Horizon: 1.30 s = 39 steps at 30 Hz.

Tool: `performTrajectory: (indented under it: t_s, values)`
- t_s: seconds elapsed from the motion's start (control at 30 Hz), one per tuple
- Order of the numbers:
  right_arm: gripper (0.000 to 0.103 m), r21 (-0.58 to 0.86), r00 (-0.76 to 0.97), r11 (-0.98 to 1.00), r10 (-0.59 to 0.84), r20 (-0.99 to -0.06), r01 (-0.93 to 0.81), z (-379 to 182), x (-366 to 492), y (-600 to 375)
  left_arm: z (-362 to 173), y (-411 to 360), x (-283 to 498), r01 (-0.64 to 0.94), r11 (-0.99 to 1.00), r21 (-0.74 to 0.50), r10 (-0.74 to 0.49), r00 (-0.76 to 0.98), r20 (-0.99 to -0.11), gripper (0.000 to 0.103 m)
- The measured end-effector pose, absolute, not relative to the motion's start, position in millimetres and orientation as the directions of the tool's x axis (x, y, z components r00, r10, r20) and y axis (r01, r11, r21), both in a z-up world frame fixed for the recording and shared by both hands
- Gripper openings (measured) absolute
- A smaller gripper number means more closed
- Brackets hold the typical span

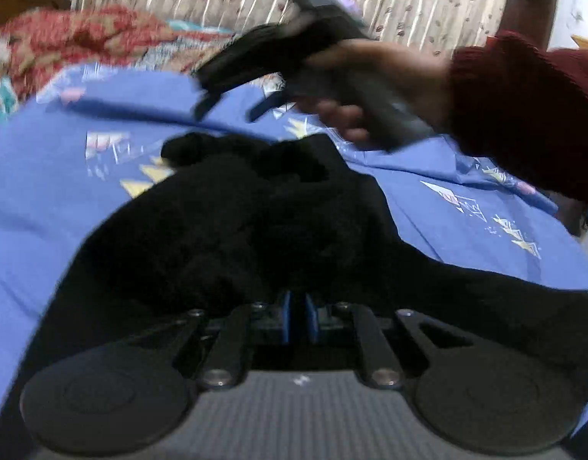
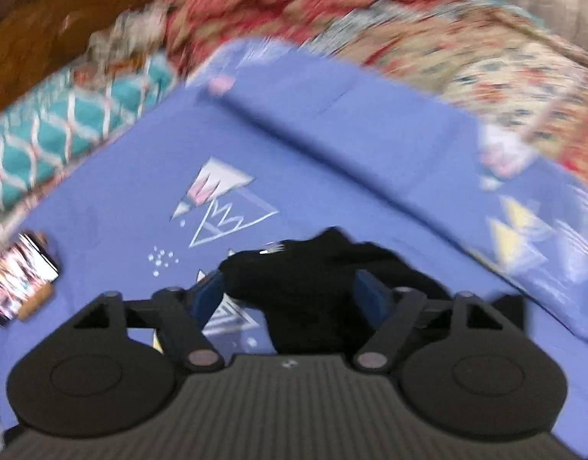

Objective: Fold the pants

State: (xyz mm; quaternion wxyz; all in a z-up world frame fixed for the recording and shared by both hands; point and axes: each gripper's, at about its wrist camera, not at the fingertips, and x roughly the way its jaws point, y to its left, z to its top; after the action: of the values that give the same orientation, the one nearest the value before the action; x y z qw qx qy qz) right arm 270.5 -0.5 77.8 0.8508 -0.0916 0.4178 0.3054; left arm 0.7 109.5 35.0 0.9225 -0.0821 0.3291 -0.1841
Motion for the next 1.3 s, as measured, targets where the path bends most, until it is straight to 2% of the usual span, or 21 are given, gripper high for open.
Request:
performTrajectory:
  t_s: [0.07, 0.1, 0.13, 0.17, 0.23, 0.3, 0.33, 0.37, 0.43, 0.53, 0.63, 0.7, 0.77, 0.8, 0.9, 0.97, 1.03, 1.17, 1.3]
  values:
    - [0.073, 0.062, 0.445, 0.803, 0.390, -0.806, -0.593, 56, 280, 23, 34, 112, 2, 0.282, 0.917, -0.283, -0.397, 0.715, -0.576, 0.009]
    - [0.065, 0.045, 0.431, 0.806, 0.362, -0.827, -0.590, 45, 285, 31, 34, 114, 3, 0.280, 0.915, -0.289, -0.400, 0.714, -0.575, 0.009]
    - [0.038, 0.007, 0.435, 0.811, 0.321, -0.841, -0.585, 35, 287, 36, 35, 116, 4, 0.279, 0.914, -0.296, -0.403, 0.713, -0.574, 0.009]
    - [0.023, -0.032, 0.461, 0.818, 0.291, -0.838, -0.574, 34, 287, 36, 36, 119, 5, 0.279, 0.912, -0.300, -0.406, 0.712, -0.573, 0.009]
    - [0.016, 0.010, 0.489, 0.842, 0.324, -0.810, -0.540, 50, 288, 21, 38, 120, 5, 0.280, 0.912, -0.299, -0.406, 0.714, -0.571, 0.009]
    - [0.014, 0.055, 0.574, 0.891, 0.336, -0.746, -0.450, 83, 293, -16, 40, 120, 4, 0.295, 0.910, -0.291, -0.413, 0.709, -0.571, 0.011]
    - [0.014, 0.084, 0.613, 0.914, 0.331, -0.717, -0.397, 99, 294, -38, 43, 120, 3, 0.313, 0.907, -0.281, -0.420, 0.708, -0.568, 0.017]
    - [0.014, 0.127, 0.649, 0.931, 0.332, -0.684, -0.343, 117, 296, -63, 48, 122, 1, 0.327, 0.906, -0.270, -0.424, 0.712, -0.560, 0.039]
    - [0.014, 0.181, 0.726, 0.954, 0.300, -0.619, -0.239, 152, 289, -124, 65, 133, -7, 0.364, 0.887, -0.283, -0.461, 0.732, -0.502, 0.065]
    - [0.014, 0.240, 0.820, 0.967, 0.210, -0.532, -0.091, 193, 263, -214, 93, 166, -12, 0.436, 0.844, -0.312, -0.531, 0.759, -0.377, 0.076]
    - [0.014, 0.303, 0.888, 0.950, 0.075, -0.454, 0.074, 221, 214, -304, 110, 191, 4, 0.397, 0.879, -0.263, -0.470, 0.814, -0.342, 0.076]
    - [0.013, 0.347, 0.909, 0.920, -0.025, -0.415, 0.183, 229, 173, -359, 111, 201, 30, 0.342, 0.915, -0.213, -0.399, 0.839, -0.370, 0.074]
    - [0.013, 0.378, 0.907, 0.882, -0.115, -0.405, 0.280, 229, 130, -406, 104, 213, 64, 0.303, 0.921, -0.244, -0.381, 0.825, -0.418, 0.073]
    - [0.013, 0.387, 0.900, 0.864, -0.151, -0.410, 0.321, 223, 112, -421, 97, 218, 84, 0.273, 0.919, -0.283, -0.380, 0.805, -0.457, 0.072]
    - [0.013, 0.411, 0.859, 0.790, -0.267, -0.437, 0.455, 201, 58, -463, 72, 221, 134, 0.193, 0.915, -0.355, -0.376, 0.729, -0.573, 0.058]
    - [0.013, 0.437, 0.826, 0.727, -0.327, -0.459, 0.530, 186, 22, -487, 52, 223, 152, 0.148, 0.899, -0.412, -0.394, 0.682, -0.616, 0.049]
    - [0.013, 0.457, 0.790, 0.658, -0.388, -0.474, 0.598, 170, -11, -505, 35, 220, 159, 0.111, 0.880, -0.463, -0.419, 0.641, -0.643, 0.045]
    - [0.013, 0.477, 0.704, 0.525, -0.441, -0.556, 0.705, 133, -45, -535, 21, 205, 166, 0.106, 0.872, -0.478, -0.437, 0.608, -0.663, 0.045]
    - [0.013, 0.429, 0.650, 0.503, -0.439, -0.620, 0.750, 97, -43, -535, 29, 175, 168, 0.170, 0.896, -0.410, -0.426, 0.588, -0.687, 0.049]
